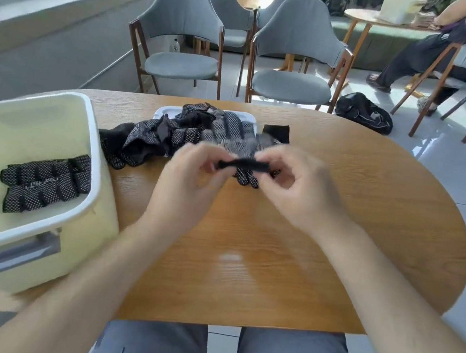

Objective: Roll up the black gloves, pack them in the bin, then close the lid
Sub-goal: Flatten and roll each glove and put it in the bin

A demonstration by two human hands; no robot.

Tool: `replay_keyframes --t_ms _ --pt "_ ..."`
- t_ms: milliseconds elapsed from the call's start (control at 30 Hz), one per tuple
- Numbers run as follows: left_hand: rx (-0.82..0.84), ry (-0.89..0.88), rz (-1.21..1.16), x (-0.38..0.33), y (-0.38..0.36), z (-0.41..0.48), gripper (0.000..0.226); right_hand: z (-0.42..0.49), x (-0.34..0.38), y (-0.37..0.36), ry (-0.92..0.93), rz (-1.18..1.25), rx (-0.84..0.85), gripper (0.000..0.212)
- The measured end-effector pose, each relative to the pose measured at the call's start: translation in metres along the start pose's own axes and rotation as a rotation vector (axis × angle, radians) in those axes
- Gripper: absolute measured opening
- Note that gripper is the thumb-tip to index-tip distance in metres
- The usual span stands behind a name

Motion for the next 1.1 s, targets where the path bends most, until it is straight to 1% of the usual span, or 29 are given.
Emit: replay_keyframes --t_ms 67,167,200,300,433,500,567,633,700,767,800,900,1000,1100 --pt "0.127 -0.057 0.061 0.019 -0.018 -0.028 0.019 -0.032 -0.017 -0.019 0.007 -0.056 0.082 0.013" --pt "0.264 -0.135 0.063 0.036 -0.035 -0.061 0.016 -0.072 -0.032 -0.037 0.016 -0.154 0.155 0.015" --pt "0.287 -0.154 0.06 0.038 -0.036 -0.067 0.014 -0.08 -0.032 -0.039 0.016 -0.171 0.161 0.017" --pt "0.325 -0.182 0.05 0.037 -0.034 -0.079 0.018 -0.096 -0.026 -0.043 0.045 -0.185 0.164 0.015" --pt "0.385 -0.208 0.021 0.03 -0.031 -0.088 0.013 -0.109 -0.02 -0.042 0.101 -0.181 0.198 0.01" --pt "0.405 -0.191 0.004 0.03 -0.029 -0.091 0.016 -0.112 -0.018 -0.043 0.115 -0.144 0.247 0.011" --pt "0.434 -0.165 -0.028 0.03 -0.028 -0.093 0.013 -0.112 -0.015 -0.042 0.128 -0.111 0.286 0.015" --pt "0.439 -0.12 -0.113 0.028 -0.026 -0.091 0.011 -0.108 -0.017 -0.036 0.1 -0.081 0.257 0.02" --pt "0.398 -0.099 -0.168 0.024 -0.026 -0.082 0.017 -0.096 -0.027 -0.024 0.019 -0.093 0.125 0.021" --pt "0.363 -0.128 -0.099 0.019 -0.033 -0.071 0.016 -0.076 -0.047 -0.016 -0.096 -0.178 0.001 0.021" --pt "0.361 -0.152 -0.041 0.018 -0.041 -0.066 0.016 -0.066 -0.058 -0.016 -0.156 -0.214 -0.016 0.022" --pt "0.389 -0.241 0.123 0.016 -0.064 -0.057 0.018 -0.05 -0.083 -0.026 -0.303 -0.27 0.066 0.02" --pt "0.403 -0.356 0.268 0.013 -0.078 -0.058 0.016 -0.051 -0.085 -0.032 -0.276 -0.346 0.103 0.016" --pt "0.388 -0.36 0.298 0.017 -0.079 -0.062 0.013 -0.055 -0.083 -0.033 -0.264 -0.342 0.116 0.014"
Point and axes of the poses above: each hand's wrist, its own z-axis towards the middle knuckle, its own y-axis out of the back of the hand, x = y × z, the point moved 6 cm from there along z, towards the middle knuckle, and after that the axes turned 6 degrees about z, right-handed, at the moved point
